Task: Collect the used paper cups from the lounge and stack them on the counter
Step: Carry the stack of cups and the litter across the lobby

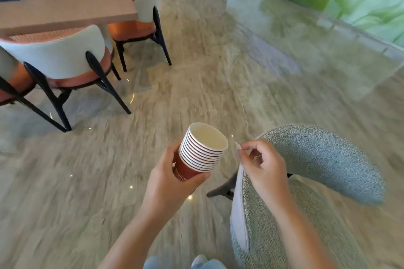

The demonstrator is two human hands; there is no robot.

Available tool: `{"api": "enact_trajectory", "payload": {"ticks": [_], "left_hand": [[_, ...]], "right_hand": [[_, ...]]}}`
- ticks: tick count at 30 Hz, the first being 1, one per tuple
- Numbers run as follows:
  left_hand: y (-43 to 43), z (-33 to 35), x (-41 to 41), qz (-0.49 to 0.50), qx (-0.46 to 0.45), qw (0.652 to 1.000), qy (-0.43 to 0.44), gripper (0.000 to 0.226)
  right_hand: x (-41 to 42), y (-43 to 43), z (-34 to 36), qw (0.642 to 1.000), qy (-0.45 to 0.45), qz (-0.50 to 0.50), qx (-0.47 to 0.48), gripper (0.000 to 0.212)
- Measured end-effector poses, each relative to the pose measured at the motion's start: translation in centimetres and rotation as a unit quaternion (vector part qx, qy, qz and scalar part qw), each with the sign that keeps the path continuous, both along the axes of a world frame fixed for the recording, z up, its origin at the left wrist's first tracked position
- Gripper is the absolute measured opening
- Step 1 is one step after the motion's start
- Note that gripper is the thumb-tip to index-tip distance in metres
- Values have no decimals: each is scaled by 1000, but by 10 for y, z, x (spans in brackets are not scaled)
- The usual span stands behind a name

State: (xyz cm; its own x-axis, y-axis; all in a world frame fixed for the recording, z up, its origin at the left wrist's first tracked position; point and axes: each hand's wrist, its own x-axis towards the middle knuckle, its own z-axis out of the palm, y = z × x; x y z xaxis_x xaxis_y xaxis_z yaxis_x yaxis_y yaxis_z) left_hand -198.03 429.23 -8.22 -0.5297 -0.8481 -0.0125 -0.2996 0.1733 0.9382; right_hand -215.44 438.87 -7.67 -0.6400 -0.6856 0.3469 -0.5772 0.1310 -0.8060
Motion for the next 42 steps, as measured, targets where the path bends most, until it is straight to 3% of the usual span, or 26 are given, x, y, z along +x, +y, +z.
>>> {"api": "enact_trajectory", "payload": {"ticks": [7,12,15,18,24,28,33,42], "left_hand": [[-77,-26,-52,-15,40,999,-14,59],[-162,-36,-98,-37,55,998,-24,70],[-230,-36,-126,-43,73,996,-32,60],[-305,-32,-152,-33,53,997,-44,51],[-417,-27,-206,-42,18,998,-52,62],[-432,-39,-249,-70,58,995,-43,61],[-416,-59,-323,-185,114,973,-71,67],[-414,-51,-542,-288,72,954,-51,68]], "right_hand": [[-44,-55,-19,999,-4,-25,43,6],[-86,-118,-31,995,-37,-75,64,10],[-106,-175,-28,992,-50,-101,55,6],[-127,-236,-20,992,-36,-108,56,4],[-169,-329,-4,990,-19,-129,57,8],[-198,-347,-8,985,-34,-151,76,5],[-259,-343,-21,967,-69,-232,80,6],[-435,-321,-26,931,-120,-343,42,19]]}}
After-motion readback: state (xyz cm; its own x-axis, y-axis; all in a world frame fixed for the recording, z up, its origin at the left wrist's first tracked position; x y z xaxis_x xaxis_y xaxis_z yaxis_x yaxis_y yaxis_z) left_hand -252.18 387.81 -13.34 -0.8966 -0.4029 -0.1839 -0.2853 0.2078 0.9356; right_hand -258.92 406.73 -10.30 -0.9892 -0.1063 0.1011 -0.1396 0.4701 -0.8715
